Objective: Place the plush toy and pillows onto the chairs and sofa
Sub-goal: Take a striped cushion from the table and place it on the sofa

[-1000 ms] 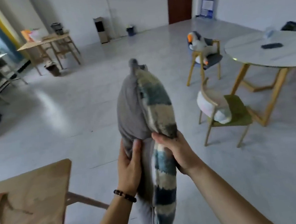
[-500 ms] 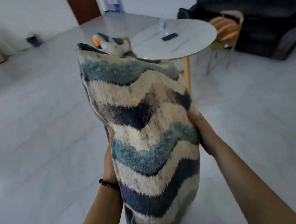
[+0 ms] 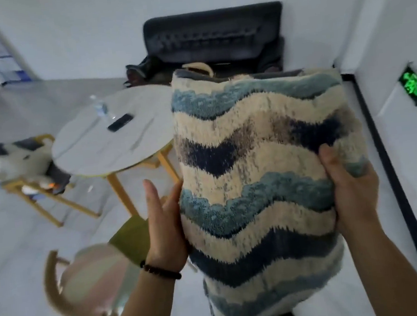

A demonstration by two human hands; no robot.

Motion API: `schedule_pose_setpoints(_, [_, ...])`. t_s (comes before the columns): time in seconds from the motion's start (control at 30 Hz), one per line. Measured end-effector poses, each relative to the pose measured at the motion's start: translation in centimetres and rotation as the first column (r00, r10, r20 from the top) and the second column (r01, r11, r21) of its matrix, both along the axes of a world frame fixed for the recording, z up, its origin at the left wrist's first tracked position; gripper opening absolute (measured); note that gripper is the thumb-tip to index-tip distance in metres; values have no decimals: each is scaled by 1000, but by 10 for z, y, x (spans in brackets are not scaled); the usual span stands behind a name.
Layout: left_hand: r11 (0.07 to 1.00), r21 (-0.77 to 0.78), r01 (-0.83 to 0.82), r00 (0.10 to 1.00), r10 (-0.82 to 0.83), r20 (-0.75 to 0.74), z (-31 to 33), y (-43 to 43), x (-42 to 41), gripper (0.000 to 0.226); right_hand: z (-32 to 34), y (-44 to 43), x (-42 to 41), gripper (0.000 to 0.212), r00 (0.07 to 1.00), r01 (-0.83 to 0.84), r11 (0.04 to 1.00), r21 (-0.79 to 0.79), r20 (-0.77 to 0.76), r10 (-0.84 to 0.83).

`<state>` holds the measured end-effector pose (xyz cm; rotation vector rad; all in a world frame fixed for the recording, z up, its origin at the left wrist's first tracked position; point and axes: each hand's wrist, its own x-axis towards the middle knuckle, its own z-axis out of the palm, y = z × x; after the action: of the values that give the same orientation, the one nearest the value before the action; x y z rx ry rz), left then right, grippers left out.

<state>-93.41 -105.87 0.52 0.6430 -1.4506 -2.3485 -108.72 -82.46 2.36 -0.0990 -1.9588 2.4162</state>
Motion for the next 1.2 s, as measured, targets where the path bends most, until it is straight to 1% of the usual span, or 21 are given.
schedule_pose_setpoints(0.03, [994,-100,45,999,-42,27,2,0,-31,110,-6,0,-23,84,1000,15,1000,17,-1,-15])
schedule_pose_setpoints(0.1, [930,-351,109,993,-84,87,-7,1,-104,106,-21,-3,-73,91,1000,11,998,59,-17,-10])
schedule_pose_setpoints(0.13, [887,-446,117,993,-90,81,-12,1,-140,100,-29,-6,-102,88,1000,5,996,84,-30,-3])
schedule_pose_setpoints(0.17, [871,-479,110,994,-84,75,-13,1,-174,93,-35,-10,-131,81,999,-12,995,99,-48,17])
schedule_pose_setpoints(0.23, [879,-476,22,999,4,54,-10,-6,-242,77,-36,-19,-194,78,994,-69,991,116,-76,78])
schedule_pose_setpoints(0.27, [893,-449,-33,998,57,39,-5,-10,-273,72,-32,-25,-225,82,993,-94,992,85,-60,100])
schedule_pose_setpoints(0.3, [902,-424,-85,994,106,26,-1,-19,-301,69,-29,-31,-257,83,990,-143,990,0,-16,143])
schedule_pose_setpoints(0.33, [904,-408,-124,990,138,5,1,-28,-327,69,-22,-40,-288,73,979,-196,975,-106,30,200])
schedule_pose_setpoints(0.37, [907,-388,-164,985,174,-11,4,-39,-352,70,-15,-49,-319,57,973,-207,967,-151,69,220])
schedule_pose_setpoints(0.4, [906,-372,-202,978,208,-25,6,-52,-376,71,-7,-60,-348,47,970,-215,968,-131,87,227])
schedule_pose_setpoints(0.47, [898,-365,-246,969,240,-62,11,-76,-415,72,6,-87,-398,50,975,-217,976,23,56,215])
schedule_pose_setpoints(0.53, [881,-392,-265,964,257,-74,9,-102,-453,68,12,-117,-446,58,971,-236,966,109,-2,237])
schedule_pose_setpoints(0.6, [870,-410,-273,960,273,-60,1,-130,-493,65,10,-148,-495,46,964,-259,954,152,-28,266])
schedule_pose_setpoints(0.7, [856,-408,-316,943,329,-40,-12,-173,-562,83,-5,-200,-574,36,953,-266,942,203,-88,289])
schedule_pose_setpoints(0.73, [854,-395,-340,935,353,-41,-17,-188,-587,77,-10,-218,-600,37,955,-253,941,226,-98,280])
schedule_pose_setpoints(0.8, [856,-343,-387,918,391,-61,-23,-220,-643,48,-12,-257,-653,33,958,-235,941,243,-107,267])
schedule_pose_setpoints(0.87, [866,-289,-409,910,409,-63,-18,-250,-701,33,-7,-289,-704,26,962,-234,946,226,-85,258])
schedule_pose_setpoints(0.93, [873,-243,-423,905,420,-67,-8,-280,-755,36,0,-314,-753,32,962,-247,949,196,-67,264])
schedule_pose_setpoints(1.07, [901,-183,-392,920,382,-90,13,-326,-864,64,-8,-338,-839,48,954,-274,947,171,-80,290])
schedule_pose_setpoints(1.1, [905,-191,-380,925,367,-102,14,-334,-892,61,-18,-340,-861,60,951,-287,942,172,-67,302])
schedule_pose_setpoints(1.2, [926,-203,-319,947,303,-107,8,-353,-979,40,-52,-354,-927,108,940,-341,930,139,52,337])
